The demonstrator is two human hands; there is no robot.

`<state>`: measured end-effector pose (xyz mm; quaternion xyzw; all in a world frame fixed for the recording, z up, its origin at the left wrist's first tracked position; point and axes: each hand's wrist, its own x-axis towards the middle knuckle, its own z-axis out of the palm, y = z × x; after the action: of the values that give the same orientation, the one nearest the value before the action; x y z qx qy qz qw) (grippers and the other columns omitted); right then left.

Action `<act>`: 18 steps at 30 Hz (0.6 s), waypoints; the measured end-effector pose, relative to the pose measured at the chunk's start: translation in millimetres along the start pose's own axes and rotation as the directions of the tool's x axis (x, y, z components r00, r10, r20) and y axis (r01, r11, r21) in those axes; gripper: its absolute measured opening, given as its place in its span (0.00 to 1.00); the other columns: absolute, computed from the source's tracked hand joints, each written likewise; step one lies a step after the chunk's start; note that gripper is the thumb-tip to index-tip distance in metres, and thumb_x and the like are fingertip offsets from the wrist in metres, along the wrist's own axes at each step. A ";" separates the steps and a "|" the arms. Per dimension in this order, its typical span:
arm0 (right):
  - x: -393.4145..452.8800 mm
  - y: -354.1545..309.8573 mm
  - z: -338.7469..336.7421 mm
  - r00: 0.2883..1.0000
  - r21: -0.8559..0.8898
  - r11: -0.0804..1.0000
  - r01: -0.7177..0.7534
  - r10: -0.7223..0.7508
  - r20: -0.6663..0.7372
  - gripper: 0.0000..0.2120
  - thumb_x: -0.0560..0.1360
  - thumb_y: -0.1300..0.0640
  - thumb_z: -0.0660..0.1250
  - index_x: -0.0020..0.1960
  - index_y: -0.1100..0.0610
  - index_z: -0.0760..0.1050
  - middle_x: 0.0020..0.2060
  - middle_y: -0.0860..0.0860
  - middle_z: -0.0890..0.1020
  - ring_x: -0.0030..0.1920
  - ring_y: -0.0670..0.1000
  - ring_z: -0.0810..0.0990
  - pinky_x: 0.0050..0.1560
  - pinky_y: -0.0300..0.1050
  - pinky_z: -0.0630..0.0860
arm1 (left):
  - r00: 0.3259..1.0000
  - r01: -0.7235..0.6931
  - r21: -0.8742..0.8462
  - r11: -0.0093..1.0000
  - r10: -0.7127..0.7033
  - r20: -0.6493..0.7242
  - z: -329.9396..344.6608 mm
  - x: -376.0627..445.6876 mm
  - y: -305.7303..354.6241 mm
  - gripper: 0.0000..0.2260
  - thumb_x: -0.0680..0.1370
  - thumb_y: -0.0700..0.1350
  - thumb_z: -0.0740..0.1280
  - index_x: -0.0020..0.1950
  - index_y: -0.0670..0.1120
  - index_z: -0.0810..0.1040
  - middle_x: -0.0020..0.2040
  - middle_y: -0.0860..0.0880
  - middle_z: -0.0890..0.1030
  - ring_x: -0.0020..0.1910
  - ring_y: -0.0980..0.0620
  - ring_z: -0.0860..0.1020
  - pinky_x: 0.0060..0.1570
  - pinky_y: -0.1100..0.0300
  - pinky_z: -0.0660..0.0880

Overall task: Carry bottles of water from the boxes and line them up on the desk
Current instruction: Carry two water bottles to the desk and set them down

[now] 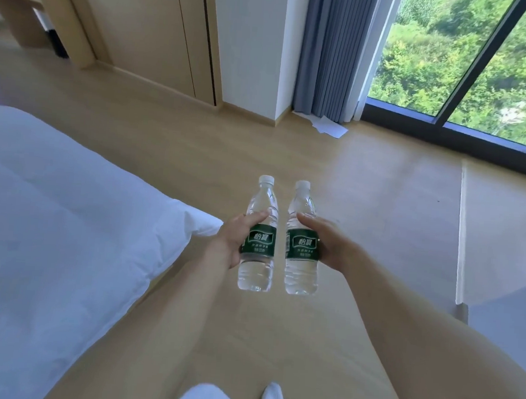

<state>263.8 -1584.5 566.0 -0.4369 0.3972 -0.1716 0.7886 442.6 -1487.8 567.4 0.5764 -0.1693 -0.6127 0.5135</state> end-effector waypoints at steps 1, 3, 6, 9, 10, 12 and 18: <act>8.6 -7.3 -5.8 1.000 -0.003 1.000 -0.007 0.007 -0.006 0.12 0.78 0.53 0.68 0.58 0.59 0.77 0.50 0.59 0.82 0.49 0.59 0.81 0.57 0.55 0.77 | 1.000 -0.004 -0.006 1.000 0.004 -0.011 2.6 9.1 5.6 0.19 0.74 0.52 0.75 0.60 0.42 0.82 0.50 0.40 0.84 0.45 0.40 0.84 0.42 0.46 0.81; 25.7 -20.6 -15.5 1.000 -0.009 1.000 -0.016 0.016 -0.011 0.12 0.78 0.54 0.68 0.59 0.59 0.76 0.50 0.60 0.82 0.50 0.60 0.81 0.58 0.57 0.77 | 0.999 -0.010 -0.001 1.000 0.010 -0.033 6.0 27.5 16.2 0.19 0.75 0.52 0.74 0.61 0.42 0.82 0.51 0.39 0.84 0.46 0.40 0.84 0.44 0.45 0.81; 51.0 -39.2 -24.7 0.999 0.005 1.000 -0.026 0.026 -0.025 0.14 0.78 0.54 0.69 0.60 0.60 0.76 0.52 0.60 0.81 0.50 0.60 0.81 0.58 0.57 0.78 | 0.998 -0.010 -0.009 1.000 0.010 -0.069 9.3 54.6 33.7 0.20 0.75 0.51 0.75 0.63 0.43 0.81 0.57 0.36 0.84 0.49 0.38 0.83 0.48 0.42 0.81; 77.2 -54.6 -27.8 0.998 0.020 0.999 -0.036 0.037 -0.048 0.18 0.78 0.53 0.69 0.64 0.61 0.74 0.53 0.61 0.80 0.52 0.60 0.80 0.60 0.58 0.77 | 0.997 -0.030 -0.043 0.999 0.026 -0.073 6.3 81.6 51.8 0.20 0.75 0.49 0.75 0.64 0.42 0.80 0.57 0.36 0.83 0.49 0.38 0.83 0.49 0.43 0.81; 87.1 -60.3 -28.3 0.998 0.022 0.999 -0.038 0.039 -0.052 0.19 0.78 0.53 0.69 0.65 0.62 0.74 0.54 0.62 0.80 0.52 0.60 0.80 0.61 0.59 0.76 | 0.997 -0.036 -0.057 0.998 0.032 -0.068 3.6 92.0 58.3 0.20 0.75 0.48 0.75 0.64 0.41 0.80 0.55 0.36 0.83 0.48 0.39 0.83 0.48 0.45 0.81; 108.8 -72.1 -28.6 0.998 0.017 0.999 -0.035 0.036 -0.053 0.19 0.78 0.53 0.69 0.64 0.62 0.74 0.54 0.62 0.80 0.52 0.60 0.80 0.61 0.59 0.76 | 0.998 -0.041 -0.074 0.996 0.037 -0.053 -1.7 114.7 72.3 0.18 0.76 0.48 0.75 0.62 0.41 0.81 0.52 0.38 0.83 0.45 0.41 0.83 0.44 0.48 0.81; 195.9 -121.6 -18.7 0.999 -0.031 0.999 -0.022 0.021 -0.032 0.16 0.79 0.53 0.68 0.62 0.61 0.75 0.52 0.61 0.80 0.51 0.60 0.80 0.62 0.59 0.74 | 1.000 -0.028 -0.137 0.990 0.029 0.010 -25.4 198.6 130.1 0.17 0.76 0.46 0.74 0.62 0.41 0.80 0.47 0.40 0.83 0.41 0.42 0.83 0.39 0.51 0.81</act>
<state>381.1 -1783.9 567.4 -0.4424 0.4167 -0.1637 0.7771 559.6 -1695.7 558.6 0.5338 -0.1381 -0.6188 0.5595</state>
